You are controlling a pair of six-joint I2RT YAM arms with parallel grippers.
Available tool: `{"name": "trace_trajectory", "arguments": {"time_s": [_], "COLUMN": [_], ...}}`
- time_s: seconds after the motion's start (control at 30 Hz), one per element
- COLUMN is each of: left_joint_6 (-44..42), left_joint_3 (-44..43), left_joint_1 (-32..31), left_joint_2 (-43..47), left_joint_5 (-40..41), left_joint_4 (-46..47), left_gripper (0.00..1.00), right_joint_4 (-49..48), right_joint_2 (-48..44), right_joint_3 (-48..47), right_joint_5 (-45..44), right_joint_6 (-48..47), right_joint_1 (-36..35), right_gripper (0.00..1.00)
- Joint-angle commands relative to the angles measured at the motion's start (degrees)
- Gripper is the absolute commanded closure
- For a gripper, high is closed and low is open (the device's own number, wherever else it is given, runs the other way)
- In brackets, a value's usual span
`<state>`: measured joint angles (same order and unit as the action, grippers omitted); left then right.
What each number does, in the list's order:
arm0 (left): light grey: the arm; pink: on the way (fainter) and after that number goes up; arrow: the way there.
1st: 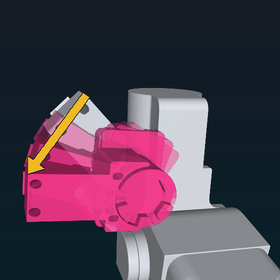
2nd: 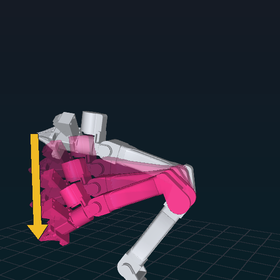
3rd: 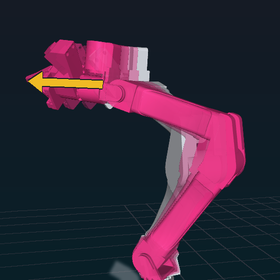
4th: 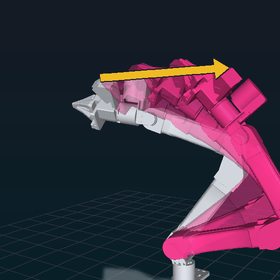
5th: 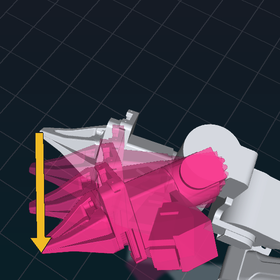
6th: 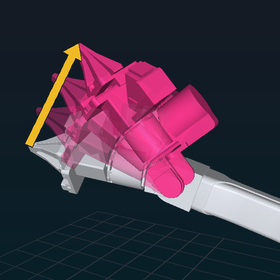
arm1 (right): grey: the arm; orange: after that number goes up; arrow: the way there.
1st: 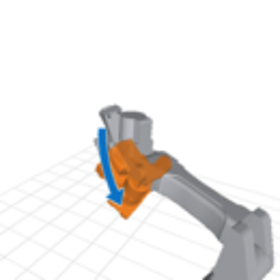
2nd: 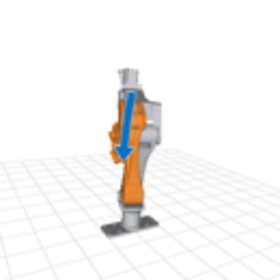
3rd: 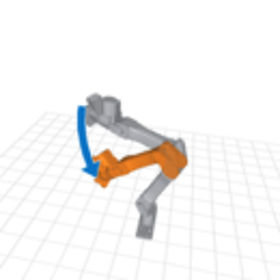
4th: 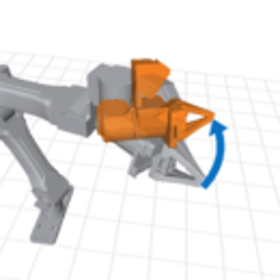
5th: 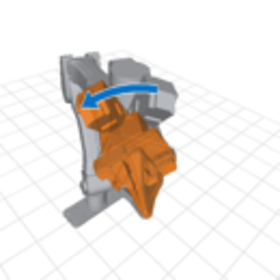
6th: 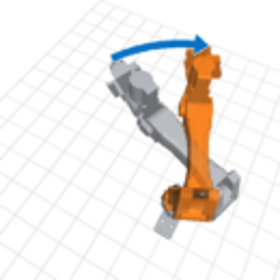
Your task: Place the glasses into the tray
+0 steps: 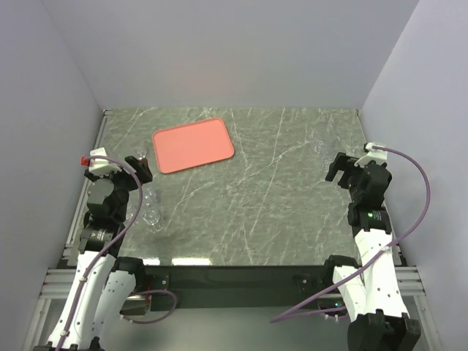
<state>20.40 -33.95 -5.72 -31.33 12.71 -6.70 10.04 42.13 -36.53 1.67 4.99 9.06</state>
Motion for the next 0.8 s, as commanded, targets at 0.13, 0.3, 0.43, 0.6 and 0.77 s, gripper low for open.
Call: {"name": "trace_trajectory", "arguments": {"time_s": [0.13, 0.3, 0.43, 0.6, 0.77], "left_joint_6": [0.95, 3.06, 4.03, 8.50, 15.44], "left_joint_3": [-1.29, -3.83, -6.47, -12.71, -16.05], "left_joint_1": [-0.26, -0.17, 0.00, 4.55, 13.26], "left_joint_2": [-2.14, -4.96, -7.77, -13.83, -20.95], "left_joint_5": [0.12, -0.67, -0.32, -2.84, -11.03], "left_joint_4": [0.82, -1.12, -2.35, -6.47, -7.19], "left_gripper": [0.01, 0.00, 0.01, 0.00, 0.01], "right_joint_4": [-1.96, 0.32, 6.81, 13.78, 12.81], "right_joint_2": [-1.08, -0.39, 4.62, 9.73, 5.16], "right_joint_3": [-1.79, -1.52, -6.25, -10.22, -6.27], "right_joint_5": [7.62, 31.54, 34.01, 37.43, 39.20], "right_joint_6": [-2.96, -14.56, -19.23, -22.74, -24.42], "right_joint_1": [0.35, -0.01, -0.01, 0.08, -0.01], "right_gripper": [0.00, 0.00, 0.00, 0.01, 0.00]}}
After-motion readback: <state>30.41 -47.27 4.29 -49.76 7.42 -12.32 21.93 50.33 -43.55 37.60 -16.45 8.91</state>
